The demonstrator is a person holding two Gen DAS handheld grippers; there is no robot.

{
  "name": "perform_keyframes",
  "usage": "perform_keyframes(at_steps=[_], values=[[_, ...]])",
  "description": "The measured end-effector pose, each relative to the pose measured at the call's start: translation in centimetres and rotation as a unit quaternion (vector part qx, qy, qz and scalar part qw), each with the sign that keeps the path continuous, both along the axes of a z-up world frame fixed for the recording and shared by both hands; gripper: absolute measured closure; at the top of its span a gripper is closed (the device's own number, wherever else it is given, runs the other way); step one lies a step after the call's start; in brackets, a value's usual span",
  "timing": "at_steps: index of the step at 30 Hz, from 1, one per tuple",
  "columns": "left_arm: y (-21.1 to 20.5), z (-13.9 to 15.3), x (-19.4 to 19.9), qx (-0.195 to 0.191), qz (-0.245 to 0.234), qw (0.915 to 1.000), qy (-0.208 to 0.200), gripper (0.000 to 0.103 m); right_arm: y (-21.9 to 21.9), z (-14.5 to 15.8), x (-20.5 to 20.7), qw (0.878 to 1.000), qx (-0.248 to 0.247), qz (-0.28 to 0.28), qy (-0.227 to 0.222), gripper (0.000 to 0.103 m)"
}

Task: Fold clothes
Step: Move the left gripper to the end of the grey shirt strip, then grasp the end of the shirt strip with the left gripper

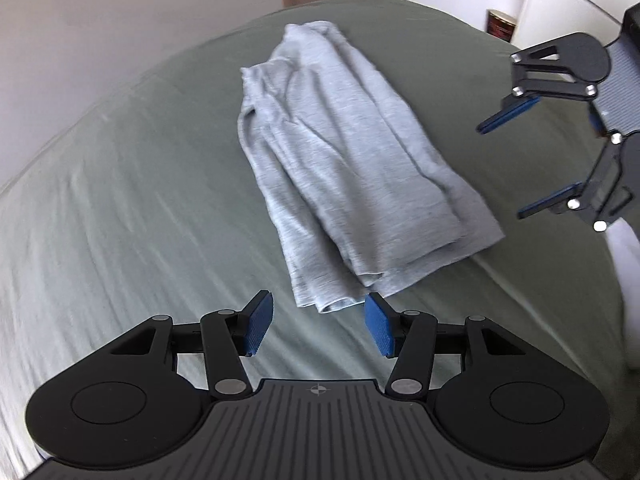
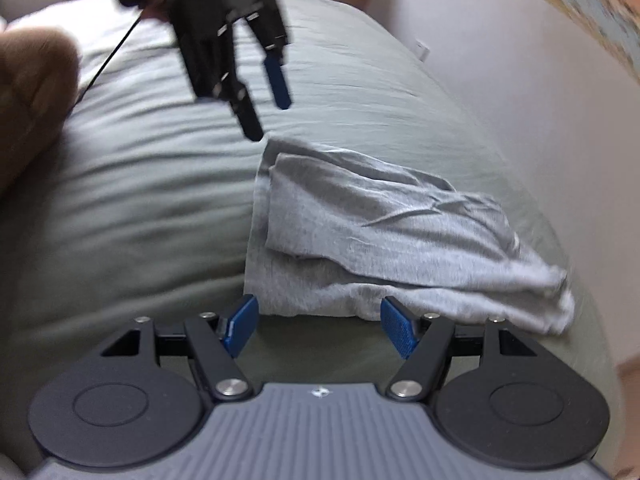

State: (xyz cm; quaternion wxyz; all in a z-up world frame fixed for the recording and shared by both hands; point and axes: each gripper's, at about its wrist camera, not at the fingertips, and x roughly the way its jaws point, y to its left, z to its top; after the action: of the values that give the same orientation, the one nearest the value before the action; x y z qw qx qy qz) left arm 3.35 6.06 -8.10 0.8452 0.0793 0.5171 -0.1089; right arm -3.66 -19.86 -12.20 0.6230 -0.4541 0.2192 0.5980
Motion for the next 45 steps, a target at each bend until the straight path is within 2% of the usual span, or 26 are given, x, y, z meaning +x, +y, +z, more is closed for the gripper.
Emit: perform_keyframes(at_steps=[4, 6, 10, 16, 21, 25, 30, 31, 34, 36, 38, 41, 45], values=[[-0.6, -0.1, 0.4, 0.018, 0.002, 0.9998, -0.012, 0.053, -0.2, -1.5, -0.9, 0.997, -0.019, 0.052, -0.045, 0.032], [-1.2, -0.1, 0.3, 0.044, -0.028, 0.9985, -0.018, 0.053, -0.1, -2.1, -1.3, 0.996, -0.025, 0.069, -0.060, 0.032], [-1.6, -0.8, 0.4, 0.074, -0.072, 0.9947, 0.002, 0.053, 0.2, -3.4, -2.0, 0.989, -0.028, 0.109, -0.093, 0.032], [-1.9, -0.3, 0.8, 0.053, -0.077, 0.9956, -0.006, 0.053, 1.2, -3.6, -2.5, 0.979, -0.001, 0.169, -0.115, 0.032], [-3.1, 0.7, 1.0, 0.029, -0.110, 0.9934, -0.017, 0.053, 1.8, -3.9, -2.6, 0.965, -0.007, 0.224, -0.137, 0.032], [-4.6, 1.1, 1.1, 0.013, -0.147, 0.9887, -0.026, 0.053, 1.5, -3.2, -2.5, 0.964, -0.014, 0.237, -0.121, 0.032], [-7.0, -0.2, 1.8, 0.032, -0.194, 0.9801, -0.026, 0.053, 0.8, -3.2, -1.7, 0.964, -0.029, 0.238, -0.117, 0.032], [-7.3, -0.3, 1.5, 0.042, -0.212, 0.9759, -0.031, 0.053, 0.8, -3.1, -1.3, 0.966, -0.031, 0.231, -0.113, 0.032], [-8.1, -0.7, 0.2, 0.096, -0.275, 0.9559, -0.042, 0.053, 0.9, -3.1, -0.9, 0.971, -0.031, 0.214, -0.103, 0.032], [-8.8, -1.5, -0.8, 0.149, -0.322, 0.9338, -0.047, 0.053, 1.1, -2.9, -0.3, 0.977, -0.031, 0.192, -0.085, 0.032], [-9.4, -2.8, -2.0, 0.224, -0.374, 0.8980, -0.062, 0.053, 1.3, -2.8, -0.1, 0.980, -0.030, 0.181, -0.071, 0.032], [-9.6, -4.2, -3.0, 0.283, -0.417, 0.8581, -0.097, 0.053, 1.6, -2.6, 0.2, 0.984, -0.028, 0.170, -0.055, 0.032], [-9.4, -5.6, -3.6, 0.306, -0.466, 0.8249, -0.097, 0.054, 1.4, -2.4, 0.3, 0.986, -0.022, 0.164, -0.029, 0.032]])
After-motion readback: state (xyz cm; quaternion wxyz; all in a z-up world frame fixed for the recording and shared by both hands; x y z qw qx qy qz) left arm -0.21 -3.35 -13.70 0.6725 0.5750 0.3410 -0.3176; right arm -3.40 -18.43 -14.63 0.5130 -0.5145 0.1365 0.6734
